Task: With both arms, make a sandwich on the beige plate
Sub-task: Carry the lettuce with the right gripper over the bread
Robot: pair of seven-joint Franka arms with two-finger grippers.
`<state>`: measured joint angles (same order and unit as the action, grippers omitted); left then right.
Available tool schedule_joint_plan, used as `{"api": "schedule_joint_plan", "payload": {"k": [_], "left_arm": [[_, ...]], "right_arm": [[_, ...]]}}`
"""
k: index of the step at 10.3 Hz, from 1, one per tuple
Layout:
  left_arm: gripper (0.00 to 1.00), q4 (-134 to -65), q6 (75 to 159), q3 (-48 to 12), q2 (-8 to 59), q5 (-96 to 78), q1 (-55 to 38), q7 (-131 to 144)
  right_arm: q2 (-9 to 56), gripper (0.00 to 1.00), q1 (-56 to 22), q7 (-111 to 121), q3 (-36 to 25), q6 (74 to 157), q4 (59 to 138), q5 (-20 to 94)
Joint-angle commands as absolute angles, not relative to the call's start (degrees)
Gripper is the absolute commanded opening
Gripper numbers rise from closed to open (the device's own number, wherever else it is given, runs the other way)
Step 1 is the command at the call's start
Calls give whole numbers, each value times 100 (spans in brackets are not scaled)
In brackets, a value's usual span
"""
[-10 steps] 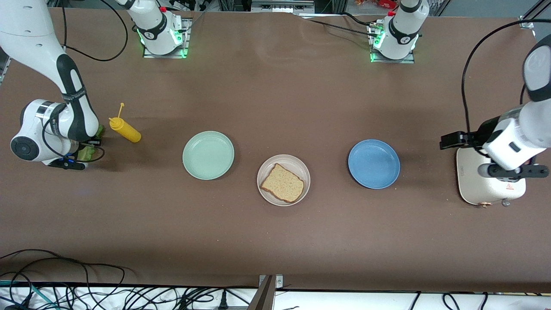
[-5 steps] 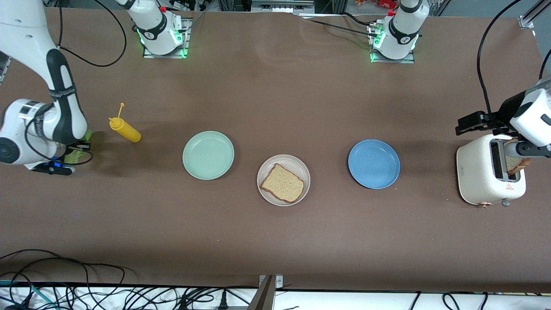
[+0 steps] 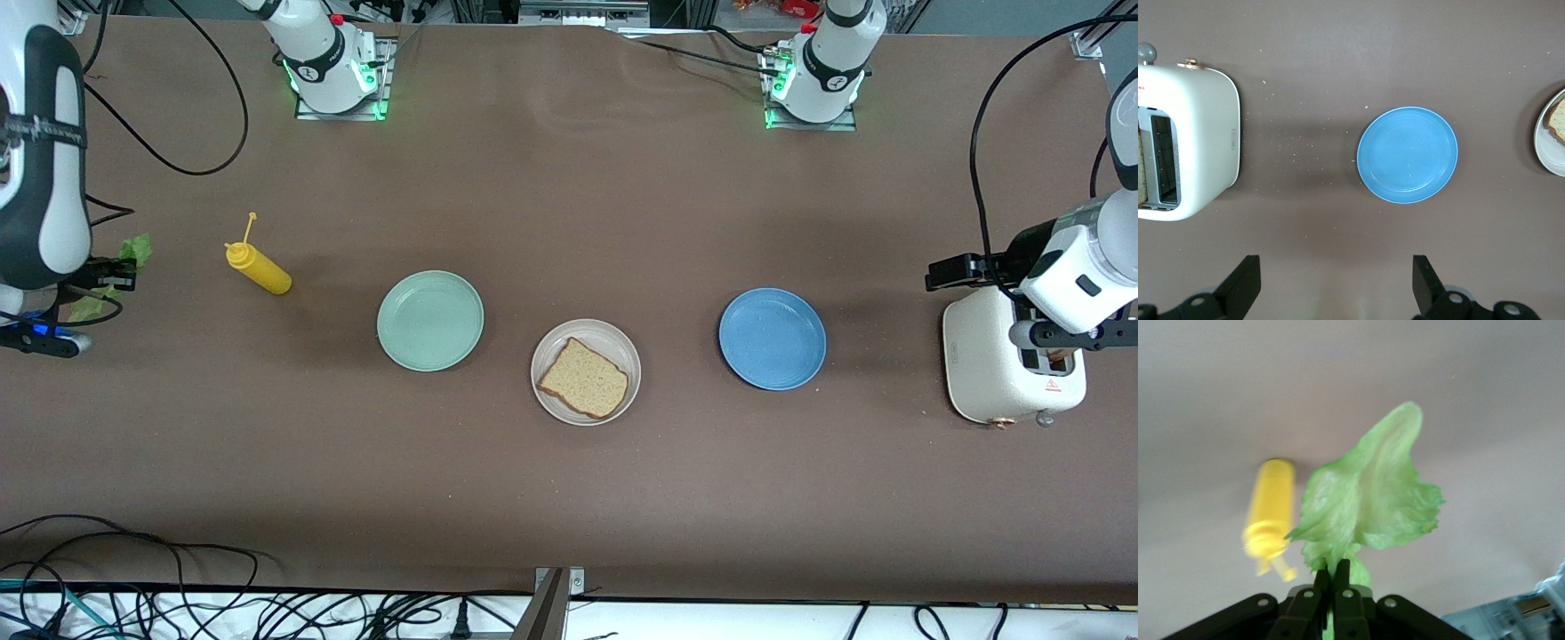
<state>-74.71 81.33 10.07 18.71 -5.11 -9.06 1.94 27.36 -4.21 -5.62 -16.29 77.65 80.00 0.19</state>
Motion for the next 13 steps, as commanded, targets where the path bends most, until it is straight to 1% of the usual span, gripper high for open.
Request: {"api": "schedule_joint_plan", "payload": {"k": [1, 3, 6, 9, 11, 13], "left_arm": [[100, -7444, 8130, 976, 1881, -343, -879, 237], [100, -7436, 8130, 976, 1890, -343, -879, 255], [100, -7436, 8130, 975, 1890, -343, -896, 255], [100, -7409, 8130, 985, 1890, -404, -774, 193], [100, -7409, 8130, 976, 1890, -404, -765, 185], [100, -7409, 8130, 976, 1907, -404, -773, 185]], "right_arm": [[2883, 0, -902, -2005, -1626, 7173, 7340, 682], [2935, 0, -1360, -3876, -1626, 7259, 7304, 1840], [3198, 0, -2335, -5857, -1626, 8267, 7286, 2757], [3558, 0, -2829, -6949, -1626, 9287, 7295, 4240], [3883, 0, -3110, -7363, -1617, 10173, 7286, 5329], [4173, 0, -3330, -7383, -1539, 10851, 7286, 5895]]}}
